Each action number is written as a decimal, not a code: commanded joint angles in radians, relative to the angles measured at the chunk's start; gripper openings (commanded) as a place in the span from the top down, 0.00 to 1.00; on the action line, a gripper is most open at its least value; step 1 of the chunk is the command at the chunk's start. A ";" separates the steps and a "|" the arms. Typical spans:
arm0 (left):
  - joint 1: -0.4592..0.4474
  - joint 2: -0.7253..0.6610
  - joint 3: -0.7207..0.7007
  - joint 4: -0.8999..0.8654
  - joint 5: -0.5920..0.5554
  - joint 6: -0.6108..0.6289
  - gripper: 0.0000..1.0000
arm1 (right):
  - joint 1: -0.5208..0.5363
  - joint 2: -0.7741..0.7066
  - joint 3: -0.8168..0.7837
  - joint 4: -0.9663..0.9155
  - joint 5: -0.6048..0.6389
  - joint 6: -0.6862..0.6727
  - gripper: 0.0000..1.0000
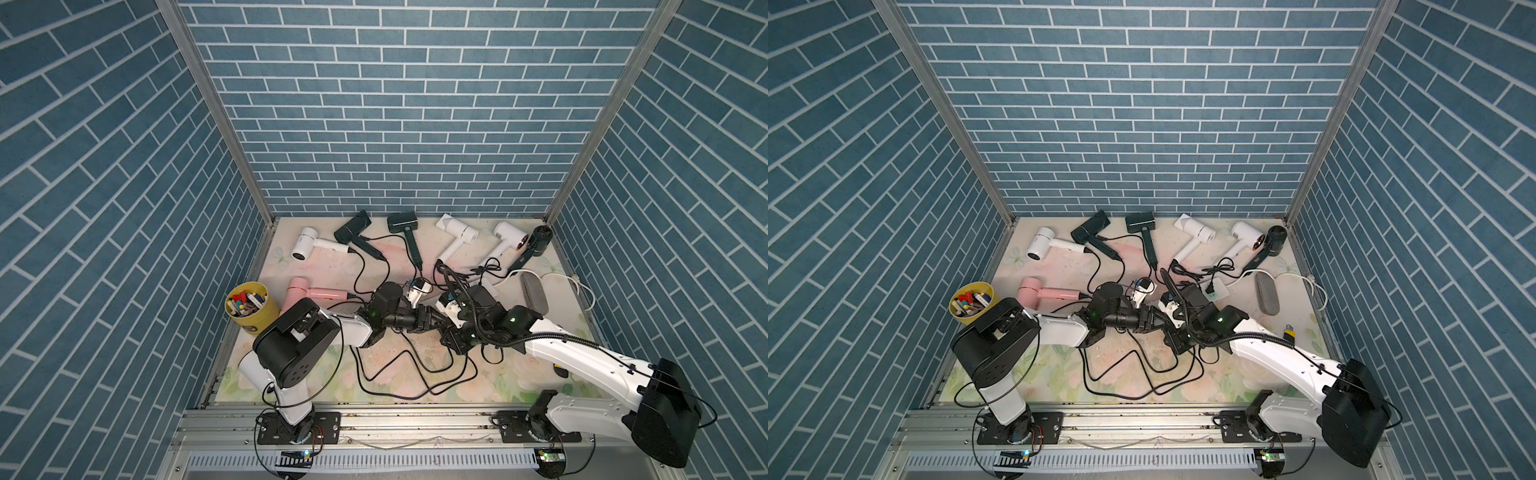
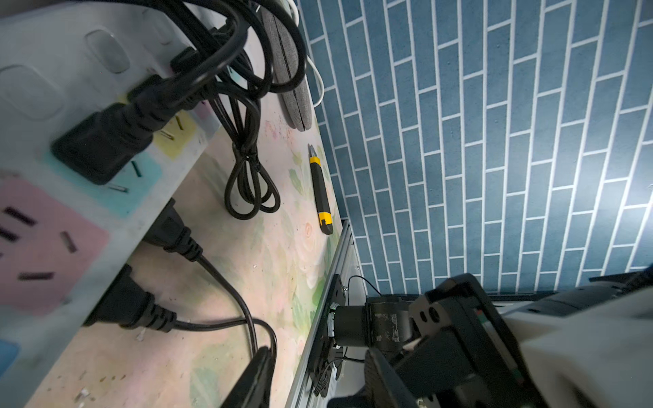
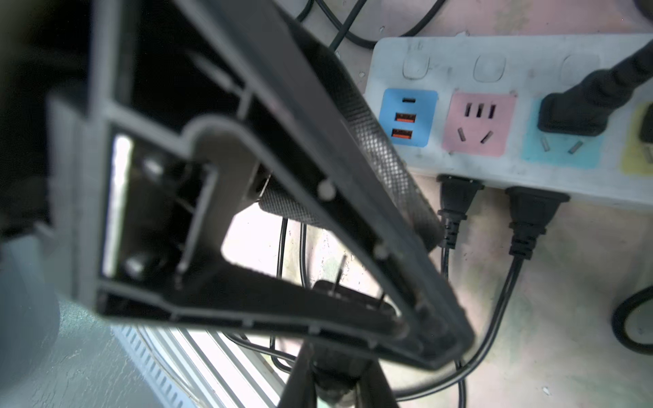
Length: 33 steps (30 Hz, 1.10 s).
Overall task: Charge the blow dryers
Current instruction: Pick up the plug from the center of the board.
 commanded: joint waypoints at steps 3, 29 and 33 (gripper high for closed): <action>-0.006 -0.030 -0.052 0.055 0.011 -0.011 0.50 | 0.005 0.006 0.057 -0.028 0.020 -0.045 1.00; -0.024 -0.128 -0.138 0.066 -0.193 -0.041 0.97 | 0.004 -0.209 -0.124 0.168 0.368 0.146 0.01; -0.030 -0.114 -0.141 0.096 -0.227 -0.078 0.98 | 0.007 -0.301 -0.265 0.325 0.349 0.136 0.01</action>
